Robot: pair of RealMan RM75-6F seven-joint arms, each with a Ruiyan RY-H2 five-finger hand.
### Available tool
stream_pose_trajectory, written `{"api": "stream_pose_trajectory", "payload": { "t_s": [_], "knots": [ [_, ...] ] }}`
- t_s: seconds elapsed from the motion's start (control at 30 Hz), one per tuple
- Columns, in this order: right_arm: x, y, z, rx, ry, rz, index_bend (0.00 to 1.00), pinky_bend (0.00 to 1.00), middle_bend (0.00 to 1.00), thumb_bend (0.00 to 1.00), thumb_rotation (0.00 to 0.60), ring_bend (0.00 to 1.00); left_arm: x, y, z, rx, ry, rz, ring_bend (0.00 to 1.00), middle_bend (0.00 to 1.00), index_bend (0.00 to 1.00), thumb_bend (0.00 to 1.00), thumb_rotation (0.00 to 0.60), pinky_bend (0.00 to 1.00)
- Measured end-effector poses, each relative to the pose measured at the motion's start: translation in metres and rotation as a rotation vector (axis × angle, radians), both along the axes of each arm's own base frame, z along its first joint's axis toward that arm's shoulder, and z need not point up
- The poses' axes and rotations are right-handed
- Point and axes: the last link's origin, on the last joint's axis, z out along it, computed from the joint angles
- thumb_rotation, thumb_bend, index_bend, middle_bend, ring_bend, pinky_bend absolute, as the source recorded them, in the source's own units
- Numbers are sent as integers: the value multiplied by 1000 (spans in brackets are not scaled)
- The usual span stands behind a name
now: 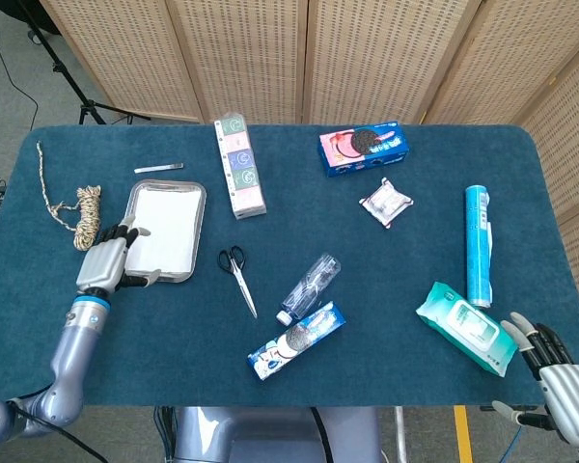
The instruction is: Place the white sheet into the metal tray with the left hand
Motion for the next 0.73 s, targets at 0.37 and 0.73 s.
{"api": "stream_pose_trajectory", "payload": {
  "t_s": [0.37, 0.73],
  "knots": [
    [-1, -3, 1, -14, 1, -13, 0, 0, 0, 0, 600, 0, -38, -77, 25, 198, 6, -64, 0, 0, 245, 250, 459, 0],
    [-5, -7, 0, -27, 12, -41, 0, 0, 0, 0, 600, 0, -70, -142, 34, 274, 0, -60, 0, 0, 245, 250, 460, 0]
  ]
}}
